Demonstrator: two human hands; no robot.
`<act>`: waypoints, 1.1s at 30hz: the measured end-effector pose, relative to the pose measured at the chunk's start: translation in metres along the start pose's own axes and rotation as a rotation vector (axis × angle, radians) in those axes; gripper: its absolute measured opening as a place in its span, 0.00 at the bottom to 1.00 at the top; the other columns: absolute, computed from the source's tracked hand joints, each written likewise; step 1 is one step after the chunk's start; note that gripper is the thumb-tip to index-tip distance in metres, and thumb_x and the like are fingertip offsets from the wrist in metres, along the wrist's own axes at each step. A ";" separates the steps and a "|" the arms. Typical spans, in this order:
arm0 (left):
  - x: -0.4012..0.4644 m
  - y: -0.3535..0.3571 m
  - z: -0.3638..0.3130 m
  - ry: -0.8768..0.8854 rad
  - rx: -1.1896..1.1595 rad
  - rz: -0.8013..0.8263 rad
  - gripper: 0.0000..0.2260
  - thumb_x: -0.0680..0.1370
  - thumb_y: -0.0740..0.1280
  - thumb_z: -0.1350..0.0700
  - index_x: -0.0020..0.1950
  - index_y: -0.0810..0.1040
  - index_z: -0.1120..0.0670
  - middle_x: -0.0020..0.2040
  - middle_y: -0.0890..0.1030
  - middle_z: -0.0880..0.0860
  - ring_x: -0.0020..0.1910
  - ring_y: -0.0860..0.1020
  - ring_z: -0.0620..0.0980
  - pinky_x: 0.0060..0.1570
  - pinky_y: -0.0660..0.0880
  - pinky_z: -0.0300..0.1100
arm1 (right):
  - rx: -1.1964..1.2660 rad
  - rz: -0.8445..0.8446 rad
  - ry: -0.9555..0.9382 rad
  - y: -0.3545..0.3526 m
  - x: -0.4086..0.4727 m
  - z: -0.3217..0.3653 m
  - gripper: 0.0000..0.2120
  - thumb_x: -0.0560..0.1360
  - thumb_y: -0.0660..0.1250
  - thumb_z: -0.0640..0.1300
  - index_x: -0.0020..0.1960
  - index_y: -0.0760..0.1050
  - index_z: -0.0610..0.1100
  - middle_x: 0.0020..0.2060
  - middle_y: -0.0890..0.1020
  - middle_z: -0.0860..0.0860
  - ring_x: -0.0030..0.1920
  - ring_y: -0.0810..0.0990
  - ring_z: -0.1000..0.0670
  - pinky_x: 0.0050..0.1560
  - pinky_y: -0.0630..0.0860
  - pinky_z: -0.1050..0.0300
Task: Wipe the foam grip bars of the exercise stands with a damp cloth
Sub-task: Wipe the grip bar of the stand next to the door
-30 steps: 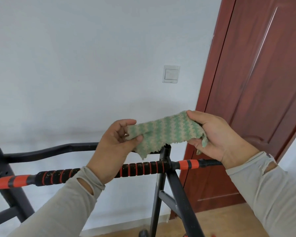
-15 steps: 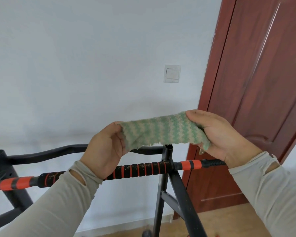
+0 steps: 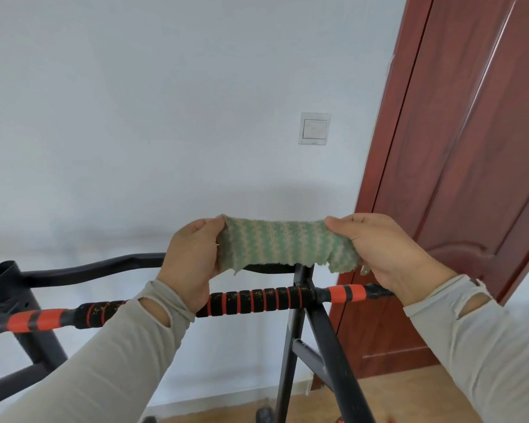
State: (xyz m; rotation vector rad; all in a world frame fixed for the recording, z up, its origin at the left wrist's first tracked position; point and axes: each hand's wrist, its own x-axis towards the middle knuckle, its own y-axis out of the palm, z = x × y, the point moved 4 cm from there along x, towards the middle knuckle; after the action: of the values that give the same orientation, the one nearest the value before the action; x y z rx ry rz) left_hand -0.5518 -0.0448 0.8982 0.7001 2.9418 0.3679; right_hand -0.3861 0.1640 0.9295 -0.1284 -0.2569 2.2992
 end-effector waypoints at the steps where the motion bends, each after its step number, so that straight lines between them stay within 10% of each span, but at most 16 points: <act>1: -0.002 0.000 -0.003 0.055 0.059 -0.052 0.10 0.82 0.66 0.52 0.50 0.83 0.57 0.50 0.86 0.57 0.51 0.85 0.58 0.48 0.83 0.51 | -0.031 -0.032 0.003 0.004 -0.001 -0.003 0.17 0.76 0.75 0.51 0.48 0.83 0.35 0.40 0.87 0.43 0.33 0.84 0.49 0.35 0.82 0.54; 6: -0.046 0.029 -0.011 0.572 0.510 -0.061 0.09 0.80 0.67 0.50 0.44 0.85 0.48 0.43 0.85 0.43 0.45 0.81 0.40 0.50 0.78 0.41 | -0.007 0.105 -0.018 0.055 -0.026 -0.008 0.17 0.83 0.65 0.52 0.46 0.84 0.40 0.43 0.88 0.42 0.45 0.88 0.40 0.51 0.85 0.42; 11: -0.083 0.044 0.021 0.957 1.046 0.355 0.14 0.79 0.59 0.51 0.53 0.85 0.45 0.55 0.83 0.40 0.57 0.75 0.38 0.61 0.73 0.43 | 0.324 0.336 0.136 0.078 -0.040 -0.024 0.19 0.83 0.64 0.54 0.52 0.85 0.40 0.46 0.88 0.43 0.44 0.86 0.45 0.45 0.81 0.50; 13: -0.086 0.027 0.025 0.866 0.832 0.425 0.14 0.78 0.60 0.51 0.55 0.85 0.45 0.59 0.82 0.38 0.63 0.76 0.38 0.64 0.72 0.41 | 0.358 0.331 0.138 0.073 -0.036 -0.033 0.15 0.82 0.66 0.45 0.60 0.80 0.34 0.50 0.87 0.39 0.46 0.86 0.43 0.44 0.82 0.52; 16: -0.070 -0.009 0.014 0.624 0.524 0.086 0.09 0.79 0.66 0.48 0.58 0.80 0.43 0.57 0.80 0.36 0.58 0.78 0.37 0.56 0.75 0.35 | 0.419 0.366 0.154 0.070 -0.035 -0.038 0.12 0.83 0.63 0.38 0.62 0.78 0.34 0.55 0.85 0.38 0.51 0.86 0.41 0.46 0.84 0.50; 20: -0.039 -0.010 0.027 -0.064 0.315 0.480 0.18 0.77 0.69 0.44 0.61 0.80 0.55 0.58 0.84 0.47 0.59 0.82 0.45 0.61 0.78 0.43 | 0.472 0.521 0.075 0.078 -0.041 -0.031 0.13 0.80 0.63 0.38 0.61 0.78 0.35 0.58 0.83 0.37 0.58 0.83 0.38 0.61 0.80 0.41; 25: -0.026 -0.017 0.009 0.150 0.397 0.409 0.10 0.76 0.75 0.57 0.47 0.77 0.62 0.40 0.80 0.60 0.40 0.79 0.55 0.49 0.81 0.60 | 0.110 0.525 -0.069 0.080 -0.039 -0.033 0.10 0.79 0.67 0.33 0.59 0.78 0.38 0.52 0.86 0.43 0.58 0.84 0.39 0.62 0.80 0.45; 28: -0.044 -0.003 0.008 0.274 0.696 0.622 0.06 0.73 0.76 0.56 0.44 0.80 0.53 0.36 0.81 0.50 0.34 0.78 0.46 0.37 0.79 0.48 | -0.203 0.713 -0.158 0.080 -0.043 -0.030 0.24 0.72 0.79 0.47 0.65 0.76 0.50 0.56 0.85 0.49 0.57 0.85 0.48 0.59 0.79 0.51; 33: -0.073 -0.003 0.048 0.268 0.900 0.732 0.11 0.73 0.75 0.51 0.47 0.74 0.46 0.43 0.80 0.45 0.37 0.77 0.40 0.38 0.77 0.38 | -0.518 0.994 -0.138 0.088 -0.060 -0.044 0.10 0.73 0.79 0.50 0.51 0.80 0.51 0.43 0.82 0.53 0.43 0.80 0.54 0.46 0.77 0.51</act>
State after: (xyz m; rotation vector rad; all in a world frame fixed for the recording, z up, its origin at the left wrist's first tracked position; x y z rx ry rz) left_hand -0.4809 -0.0703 0.8540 1.9407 2.8578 -0.9690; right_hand -0.4017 0.0678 0.8676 -0.4376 -1.0518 3.1605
